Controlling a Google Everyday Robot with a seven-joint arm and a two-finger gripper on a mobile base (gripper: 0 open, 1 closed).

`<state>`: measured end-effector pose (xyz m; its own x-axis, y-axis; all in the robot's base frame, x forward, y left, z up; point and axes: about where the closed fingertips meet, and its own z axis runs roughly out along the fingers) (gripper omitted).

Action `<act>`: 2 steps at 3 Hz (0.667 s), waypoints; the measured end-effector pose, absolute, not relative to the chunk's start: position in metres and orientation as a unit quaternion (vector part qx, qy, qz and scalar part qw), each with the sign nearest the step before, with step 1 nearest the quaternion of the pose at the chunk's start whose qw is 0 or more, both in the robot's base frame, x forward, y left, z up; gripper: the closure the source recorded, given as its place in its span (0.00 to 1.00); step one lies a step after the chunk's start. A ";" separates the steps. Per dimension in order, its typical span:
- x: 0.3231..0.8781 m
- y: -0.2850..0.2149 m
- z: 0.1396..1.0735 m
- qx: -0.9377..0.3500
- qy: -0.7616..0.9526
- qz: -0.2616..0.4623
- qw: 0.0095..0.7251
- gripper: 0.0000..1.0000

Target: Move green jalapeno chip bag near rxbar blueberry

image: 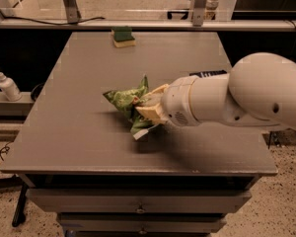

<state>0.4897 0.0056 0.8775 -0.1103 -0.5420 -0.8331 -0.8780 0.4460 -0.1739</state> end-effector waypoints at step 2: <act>0.534 -0.107 0.910 -0.451 0.747 0.078 0.481 1.00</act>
Offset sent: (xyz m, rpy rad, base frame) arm 0.0726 -0.2001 0.0444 -0.1918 -0.1495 -0.3279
